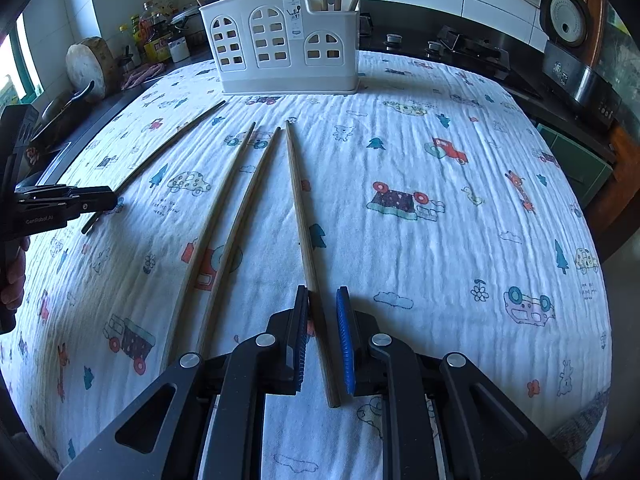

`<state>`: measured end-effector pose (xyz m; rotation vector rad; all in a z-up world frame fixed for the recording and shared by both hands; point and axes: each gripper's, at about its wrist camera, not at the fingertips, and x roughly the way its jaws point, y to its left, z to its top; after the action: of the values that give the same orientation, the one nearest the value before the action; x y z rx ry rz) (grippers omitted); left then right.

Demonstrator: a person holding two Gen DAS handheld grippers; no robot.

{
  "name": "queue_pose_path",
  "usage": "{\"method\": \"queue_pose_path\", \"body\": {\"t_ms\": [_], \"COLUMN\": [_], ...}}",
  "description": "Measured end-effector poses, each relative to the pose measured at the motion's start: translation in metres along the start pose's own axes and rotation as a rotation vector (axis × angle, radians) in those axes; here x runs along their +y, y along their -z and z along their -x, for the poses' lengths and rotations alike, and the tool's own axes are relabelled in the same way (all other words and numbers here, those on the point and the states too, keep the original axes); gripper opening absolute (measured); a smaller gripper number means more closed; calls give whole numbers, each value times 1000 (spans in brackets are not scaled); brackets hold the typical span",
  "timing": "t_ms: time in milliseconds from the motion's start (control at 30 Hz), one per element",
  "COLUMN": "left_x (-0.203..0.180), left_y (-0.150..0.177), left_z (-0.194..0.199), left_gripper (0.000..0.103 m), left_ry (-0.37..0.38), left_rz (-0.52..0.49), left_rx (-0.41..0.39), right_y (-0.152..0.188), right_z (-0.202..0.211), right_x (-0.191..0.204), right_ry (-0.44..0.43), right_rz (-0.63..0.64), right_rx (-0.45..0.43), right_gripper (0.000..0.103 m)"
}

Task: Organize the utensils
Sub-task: 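Close the left tool on a chopstick while the right tool closes on another chopstick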

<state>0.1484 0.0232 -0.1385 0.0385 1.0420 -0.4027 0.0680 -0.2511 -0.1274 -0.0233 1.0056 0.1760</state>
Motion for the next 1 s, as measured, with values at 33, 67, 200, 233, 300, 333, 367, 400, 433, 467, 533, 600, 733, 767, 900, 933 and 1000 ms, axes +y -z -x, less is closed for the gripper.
{"method": "queue_pose_path", "body": {"t_ms": [33, 67, 200, 233, 300, 333, 367, 400, 433, 467, 533, 600, 733, 767, 900, 933, 1000], "left_x": [-1, -3, -8, -8, -9, -10, -10, -9, -8, -8, -7, -6, -5, -5, -6, -7, -9], "left_y": [0, 0, 0, 0, 0, 0, 0, -1, -1, -2, -1, -2, -6, -7, -13, -15, -19], "left_z": [0, -1, -2, -2, -2, -2, -2, -1, -1, -1, 0, 5, 20, 25, 42, 47, 57], "left_gripper": [25, 25, 20, 17, 12, 9, 7, 6, 6, 6, 6, 6, 6, 6, 6, 5, 5], "left_ry": [-6, -14, -60, -67, -96, -104, -109, -108, -105, -100, -95, -82, -56, -48, -34, -32, -24], "left_rz": [-5, -14, -55, -59, -75, -77, -78, -76, -71, -64, -60, -52, -37, -33, -31, -32, -32], "left_rx": [0, 0, -4, -5, -8, -8, -8, -7, -6, -4, -1, -7, -32, -42, -82, -94, -119], "right_y": [0, 0, 0, 0, 0, 0, 0, 0, 0, 0, 0, 0, -2, -3, -8, -10, -13], "right_z": [0, 0, 1, 1, 1, 1, 1, 1, 1, 2, 2, 4, 11, 13, 28, 32, 40], "right_x": [0, -1, -1, -1, -1, -2, -2, -2, -1, -1, -1, -1, -2, -1, 3, 4, 6], "right_ry": [0, 0, -1, -1, -1, 0, -5, -5, -3, -4, -6, -7, -22, -23, -28, -29, -32], "right_rz": [-2, -3, -7, -10, -11, -13, -17, -18, -18, -18, -19, -20, -35, -34, -22, -19, -14], "right_rx": [-1, -1, -3, -4, -5, -6, -6, -6, -6, -7, -7, -11, -26, -33, -66, -75, -95], "right_gripper": [14, 14, 14, 14, 13, 13, 9, 9, 9, 9, 9, 9, 9, 9, 8, 8, 8]}}
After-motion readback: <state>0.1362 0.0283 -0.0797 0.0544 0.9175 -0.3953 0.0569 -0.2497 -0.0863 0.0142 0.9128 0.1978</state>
